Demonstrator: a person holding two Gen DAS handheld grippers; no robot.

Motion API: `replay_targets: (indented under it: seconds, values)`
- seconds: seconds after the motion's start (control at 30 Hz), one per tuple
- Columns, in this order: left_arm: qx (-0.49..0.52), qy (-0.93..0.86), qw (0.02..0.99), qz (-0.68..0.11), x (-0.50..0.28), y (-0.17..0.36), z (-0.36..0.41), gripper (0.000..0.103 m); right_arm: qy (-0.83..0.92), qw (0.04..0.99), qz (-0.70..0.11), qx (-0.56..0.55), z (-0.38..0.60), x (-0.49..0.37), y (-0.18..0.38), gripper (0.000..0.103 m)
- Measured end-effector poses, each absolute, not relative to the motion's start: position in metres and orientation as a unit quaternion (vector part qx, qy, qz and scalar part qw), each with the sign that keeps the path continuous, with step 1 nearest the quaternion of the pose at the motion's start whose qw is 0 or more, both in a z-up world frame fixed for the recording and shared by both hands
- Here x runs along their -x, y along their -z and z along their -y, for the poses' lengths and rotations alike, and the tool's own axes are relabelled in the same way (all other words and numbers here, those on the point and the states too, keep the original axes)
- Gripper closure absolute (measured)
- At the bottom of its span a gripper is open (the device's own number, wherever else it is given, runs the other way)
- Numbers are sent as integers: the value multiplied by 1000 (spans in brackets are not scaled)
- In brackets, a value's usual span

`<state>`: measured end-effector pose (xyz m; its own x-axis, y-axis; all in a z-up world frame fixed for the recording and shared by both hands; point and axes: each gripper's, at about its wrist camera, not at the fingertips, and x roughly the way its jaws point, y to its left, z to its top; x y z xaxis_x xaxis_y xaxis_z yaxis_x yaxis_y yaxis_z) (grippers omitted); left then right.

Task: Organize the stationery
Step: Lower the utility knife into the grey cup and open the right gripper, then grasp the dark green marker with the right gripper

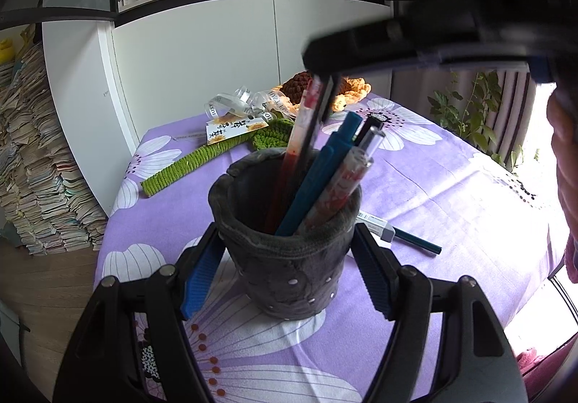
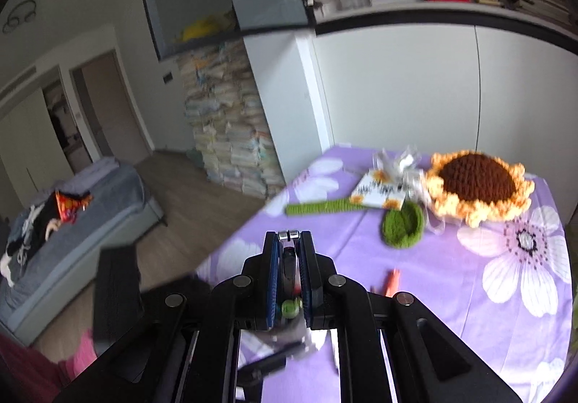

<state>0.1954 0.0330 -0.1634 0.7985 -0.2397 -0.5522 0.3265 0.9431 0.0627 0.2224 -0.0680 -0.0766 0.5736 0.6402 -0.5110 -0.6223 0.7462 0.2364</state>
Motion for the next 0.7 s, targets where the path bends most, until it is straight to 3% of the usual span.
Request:
replay_targets:
  seconds: [0.2,0.23,0.33,0.43,0.57,0.7]
  values:
    - [-79,149,945,-281,-194,163,-33,32,-340,884,-317,-39,91,-219,79,90]
    - [-79,149,945,-281,-194,163,-33,32,-339,883,-319,-57,100,-220,77,84]
    - [-78,149,945,-281,-193,164,-34,32,-306,891,-321,-99,133,-225,73,47]
    - [-77,149,945,-281,-193,164,-34,32,-269,898,-339,-81,148,-227,81,46]
    - [-76,149,945,-280,-194,164,-34,32,-234,876,-421,29,134,-224,122,47]
    - [-72,150,945,-283,-194,164,-35,32,-242,849,-465,64,123,-213,161,60]
